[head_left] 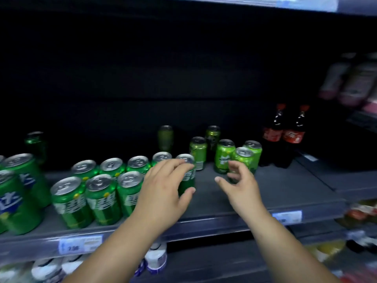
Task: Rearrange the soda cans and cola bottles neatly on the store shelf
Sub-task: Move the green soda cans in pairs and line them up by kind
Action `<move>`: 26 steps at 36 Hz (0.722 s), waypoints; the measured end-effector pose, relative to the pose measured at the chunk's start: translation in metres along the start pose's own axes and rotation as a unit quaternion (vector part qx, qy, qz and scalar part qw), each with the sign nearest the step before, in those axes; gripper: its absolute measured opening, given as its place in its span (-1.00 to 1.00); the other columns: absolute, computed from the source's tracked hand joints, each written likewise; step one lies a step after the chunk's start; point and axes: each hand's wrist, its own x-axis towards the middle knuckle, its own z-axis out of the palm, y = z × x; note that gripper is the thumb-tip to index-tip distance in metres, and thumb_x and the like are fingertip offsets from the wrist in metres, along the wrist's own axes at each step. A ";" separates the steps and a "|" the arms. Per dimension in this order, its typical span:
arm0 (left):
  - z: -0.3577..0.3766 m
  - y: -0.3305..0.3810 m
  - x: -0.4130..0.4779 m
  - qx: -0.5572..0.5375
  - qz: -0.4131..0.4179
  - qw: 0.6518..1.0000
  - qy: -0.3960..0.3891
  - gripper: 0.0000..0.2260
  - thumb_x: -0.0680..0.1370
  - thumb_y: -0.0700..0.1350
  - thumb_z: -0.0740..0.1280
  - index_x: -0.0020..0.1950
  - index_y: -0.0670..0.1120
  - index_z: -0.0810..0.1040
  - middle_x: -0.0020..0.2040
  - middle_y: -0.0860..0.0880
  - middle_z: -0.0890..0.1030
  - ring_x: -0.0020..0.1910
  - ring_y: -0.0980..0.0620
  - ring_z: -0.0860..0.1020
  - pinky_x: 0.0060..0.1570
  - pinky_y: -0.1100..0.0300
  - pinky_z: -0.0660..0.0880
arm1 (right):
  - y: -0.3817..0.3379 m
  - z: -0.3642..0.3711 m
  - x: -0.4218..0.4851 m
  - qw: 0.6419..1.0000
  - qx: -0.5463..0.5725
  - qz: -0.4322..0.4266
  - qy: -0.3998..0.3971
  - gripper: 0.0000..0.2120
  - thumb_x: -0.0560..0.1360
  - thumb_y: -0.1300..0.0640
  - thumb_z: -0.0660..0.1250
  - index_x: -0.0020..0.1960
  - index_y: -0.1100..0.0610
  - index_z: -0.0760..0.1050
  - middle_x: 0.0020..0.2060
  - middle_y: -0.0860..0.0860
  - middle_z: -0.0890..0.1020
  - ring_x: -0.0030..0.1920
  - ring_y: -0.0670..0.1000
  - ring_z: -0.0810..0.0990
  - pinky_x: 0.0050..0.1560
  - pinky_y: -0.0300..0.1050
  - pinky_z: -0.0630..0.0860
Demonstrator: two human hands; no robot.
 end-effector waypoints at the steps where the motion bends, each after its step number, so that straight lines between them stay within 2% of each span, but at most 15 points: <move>1: 0.005 0.006 0.004 -0.005 0.002 1.000 -0.005 -0.55 0.41 0.08 0.38 0.29 0.06 0.49 0.25 0.07 0.52 0.24 -0.02 0.48 0.20 -0.02 0.46 | 0.002 -0.010 0.002 1.000 0.005 -0.001 0.013 -0.51 0.40 0.04 0.56 0.27 -0.06 0.48 0.22 -0.12 0.55 0.13 -0.12 0.58 0.17 -0.01 0.57; 5: 0.030 0.030 0.021 -0.025 0.002 0.999 -0.029 -0.54 0.43 0.08 0.38 0.31 0.07 0.47 0.25 0.08 0.51 0.24 -0.01 0.48 0.21 -0.02 0.47 | 0.015 -0.049 0.015 0.999 0.011 0.008 0.036 -0.55 0.41 0.08 0.55 0.23 -0.06 0.48 0.21 -0.10 0.57 0.10 -0.19 0.57 0.13 -0.09 0.56; 8: 0.052 0.045 0.035 -0.042 -0.014 0.998 -0.047 -0.53 0.45 0.05 0.43 0.34 0.06 0.46 0.28 0.11 0.48 0.25 0.03 0.47 0.24 0.04 0.45 | 0.025 -0.076 0.027 0.999 0.001 0.021 0.032 -0.55 0.42 0.04 0.54 0.24 -0.08 0.47 0.21 -0.12 0.55 0.11 -0.19 0.56 0.08 -0.13 0.53; 11: 0.076 0.058 0.050 -0.074 -0.053 0.993 -0.069 -0.51 0.46 0.05 0.45 0.37 0.09 0.43 0.30 0.16 0.45 0.27 0.08 0.45 0.26 0.10 0.43 | 0.036 -0.097 0.041 0.999 -0.004 0.025 0.019 -0.58 0.43 0.04 0.54 0.20 -0.14 0.44 0.21 -0.14 0.52 0.12 -0.17 0.54 0.05 -0.17 0.48; 17: 0.121 0.077 0.073 -0.115 -0.154 0.978 -0.085 -0.44 0.46 0.06 0.48 0.41 0.15 0.35 0.33 0.16 0.42 0.26 0.09 0.46 0.14 0.27 0.36 | 0.057 -0.122 0.078 0.999 -0.022 0.027 -0.022 -0.50 0.44 0.05 0.53 0.32 -0.04 0.43 0.25 -0.10 0.51 0.15 -0.08 0.53 0.06 -0.19 0.44; 22: 0.155 0.088 0.086 -0.143 -0.243 0.957 -0.064 -0.31 0.39 0.09 0.54 0.43 0.11 0.31 0.34 0.09 0.45 0.29 0.07 0.47 0.20 0.16 0.43 | 0.076 -0.120 0.111 0.996 -0.042 0.021 -0.076 -0.42 0.42 0.07 0.55 0.37 0.01 0.41 0.30 -0.03 0.51 0.21 -0.03 0.53 0.13 -0.16 0.45; 26: 0.177 0.095 0.089 -0.160 -0.287 0.943 -0.057 -0.23 0.31 0.14 0.57 0.42 0.17 0.25 0.31 0.09 0.49 0.25 0.08 0.50 0.18 0.13 0.47 | 0.087 -0.110 0.126 0.993 -0.028 0.034 -0.111 -0.36 0.40 0.13 0.56 0.41 0.09 0.38 0.29 0.06 0.52 0.23 0.01 0.52 0.20 -0.14 0.45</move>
